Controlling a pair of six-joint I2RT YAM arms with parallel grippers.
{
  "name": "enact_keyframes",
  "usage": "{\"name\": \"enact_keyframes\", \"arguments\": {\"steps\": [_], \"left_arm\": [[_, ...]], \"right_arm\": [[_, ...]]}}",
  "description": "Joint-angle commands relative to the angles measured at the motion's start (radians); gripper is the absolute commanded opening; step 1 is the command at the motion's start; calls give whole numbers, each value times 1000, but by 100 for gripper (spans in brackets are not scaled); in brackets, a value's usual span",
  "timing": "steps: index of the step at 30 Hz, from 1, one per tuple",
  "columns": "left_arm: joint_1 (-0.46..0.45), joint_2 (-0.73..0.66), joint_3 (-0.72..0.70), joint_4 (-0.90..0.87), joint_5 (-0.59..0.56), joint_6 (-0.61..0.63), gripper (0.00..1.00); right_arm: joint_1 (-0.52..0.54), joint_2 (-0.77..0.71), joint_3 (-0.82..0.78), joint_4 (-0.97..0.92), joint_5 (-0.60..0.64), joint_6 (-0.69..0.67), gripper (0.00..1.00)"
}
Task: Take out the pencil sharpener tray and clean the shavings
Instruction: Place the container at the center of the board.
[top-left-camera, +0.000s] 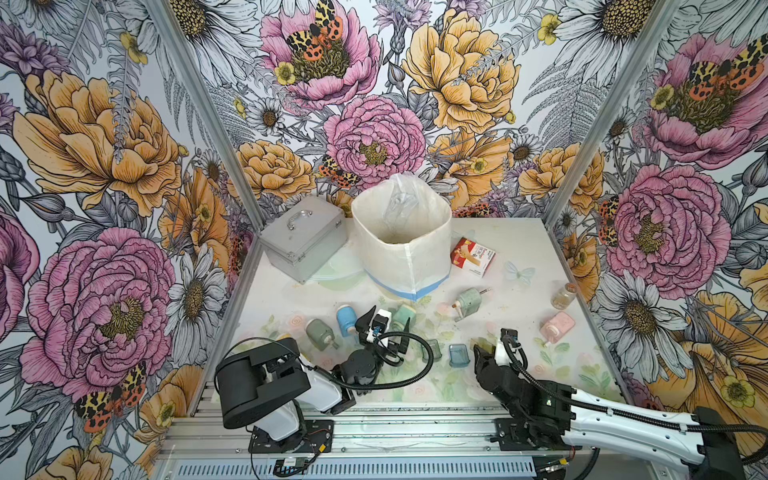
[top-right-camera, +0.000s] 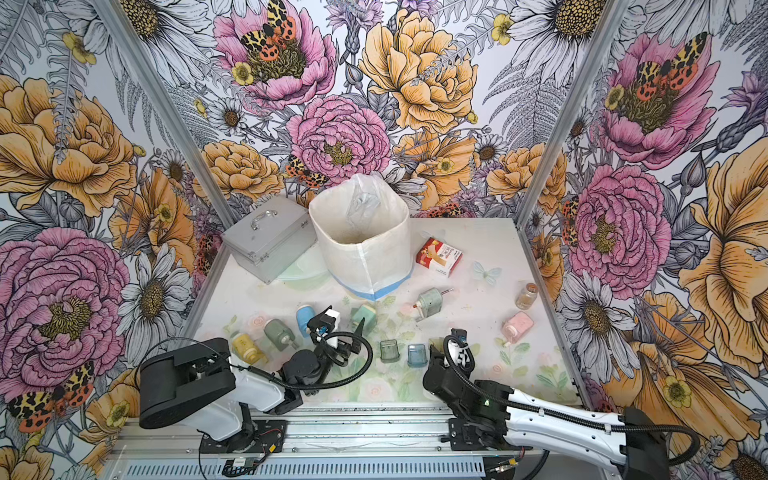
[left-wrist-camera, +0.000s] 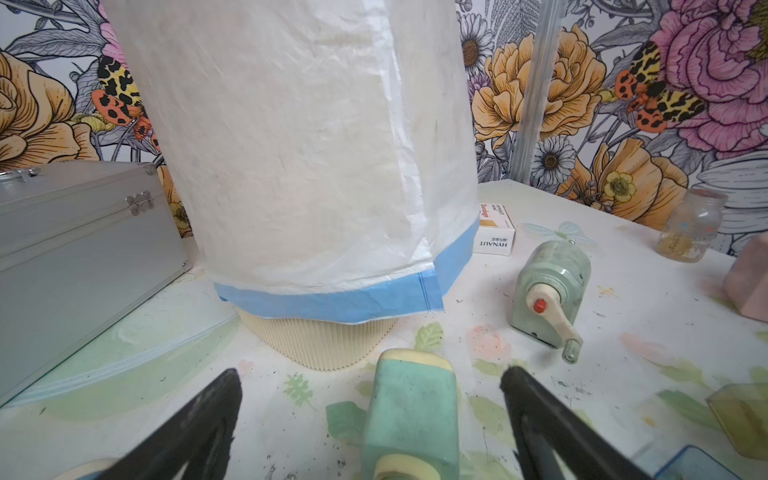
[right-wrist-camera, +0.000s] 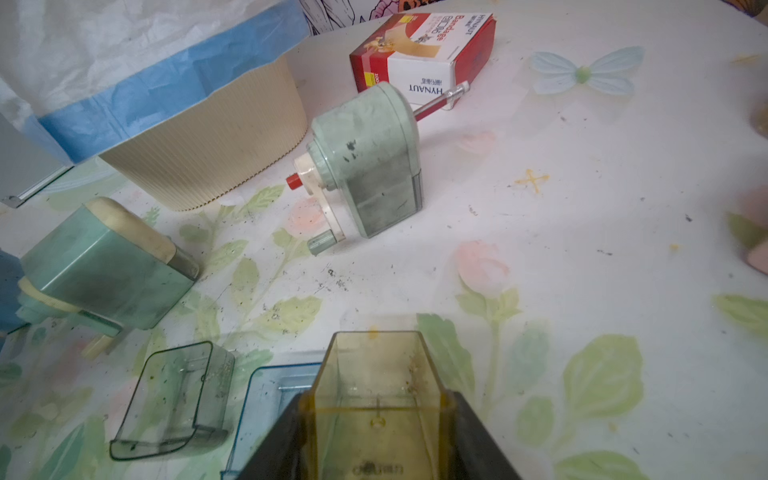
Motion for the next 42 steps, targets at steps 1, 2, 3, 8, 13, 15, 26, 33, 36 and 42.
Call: {"name": "enact_keyframes", "arguments": {"steps": [1, 2, 3, 8, 13, 15, 26, 33, 36, 42], "left_arm": [[10, -23, -14, -14, 9, -59, 99], [12, -21, -15, -13, 11, -64, 99], [13, -19, -16, -11, 14, -66, 99], [13, -10, -19, 1, 23, -74, 99], [19, -8, -21, -4, 40, -83, 99], [22, -7, -21, -7, 47, -87, 99], [52, -6, -14, -46, 68, -129, 99], [84, 4, -22, -53, 99, -175, 99], [103, 14, -26, -50, 130, -194, 99], [129, 35, -31, -37, 185, -218, 99]], "right_arm": [[-3, 52, 8, 1, 48, 48, 15], [-7, 71, 14, 1, 49, 54, 15], [-10, 90, 19, 1, 49, 59, 16], [-13, 128, 28, 10, 44, 69, 18], [-19, 75, -1, 23, 22, 72, 22], [-20, 42, -16, 23, 6, 81, 23], [-32, 19, -29, 22, -28, 94, 39], [-37, 75, -15, 22, -47, 138, 45], [-36, 92, -15, 22, -52, 165, 54], [-37, 95, -7, 22, -57, 162, 63]]}}
